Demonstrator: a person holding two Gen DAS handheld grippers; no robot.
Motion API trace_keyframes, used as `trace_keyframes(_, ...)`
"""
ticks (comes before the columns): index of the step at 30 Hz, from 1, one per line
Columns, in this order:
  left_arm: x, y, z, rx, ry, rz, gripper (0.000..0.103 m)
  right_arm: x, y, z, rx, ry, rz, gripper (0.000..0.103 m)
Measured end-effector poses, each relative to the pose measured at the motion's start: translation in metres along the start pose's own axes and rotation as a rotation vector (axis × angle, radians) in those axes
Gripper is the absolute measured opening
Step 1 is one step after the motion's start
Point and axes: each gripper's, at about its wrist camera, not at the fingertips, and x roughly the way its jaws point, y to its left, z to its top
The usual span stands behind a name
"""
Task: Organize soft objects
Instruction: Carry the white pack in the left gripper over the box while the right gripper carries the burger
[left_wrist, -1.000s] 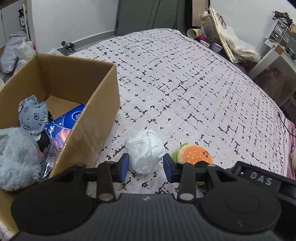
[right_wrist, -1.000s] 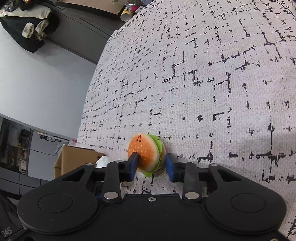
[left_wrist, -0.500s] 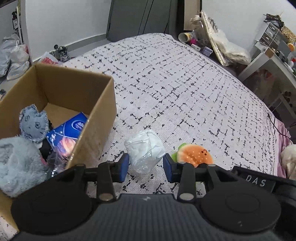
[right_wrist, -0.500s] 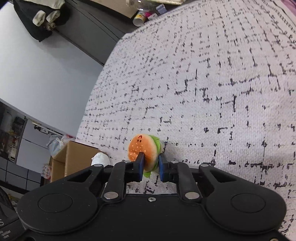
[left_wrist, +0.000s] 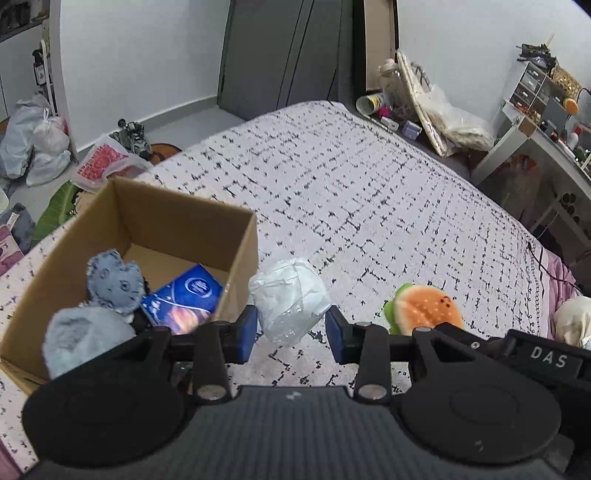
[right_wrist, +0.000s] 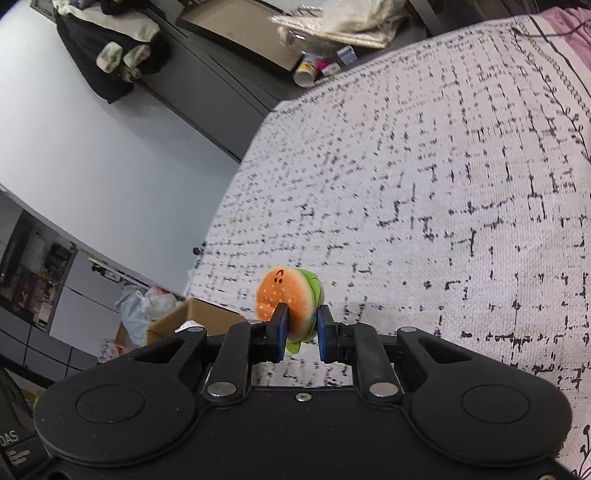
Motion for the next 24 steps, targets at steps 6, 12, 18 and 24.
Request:
trace_keyframes(6, -0.02, 0.006, 0.006, 0.0, -0.031, -0.005, 0.039, -0.014, 0.015, 0.004, -0.03, -0.032, 0.039, 0.016)
trace_keyframes(12, -0.034, 0.014, 0.013, 0.001, -0.054, -0.01, 0.039, -0.025, 0.029, 0.004, -0.068, -0.054, 0.072, 0.016)
trace_keyframes(18, -0.045, 0.026, 0.022, 0.008, -0.075, -0.023, 0.039, -0.025, 0.039, 0.001, -0.107, -0.07, 0.084, 0.016)
trace_keyframes(24, -0.05, 0.045, 0.03, -0.011, -0.087, -0.016, 0.039, -0.024, 0.05, -0.001, -0.145, -0.082, 0.089, 0.016)
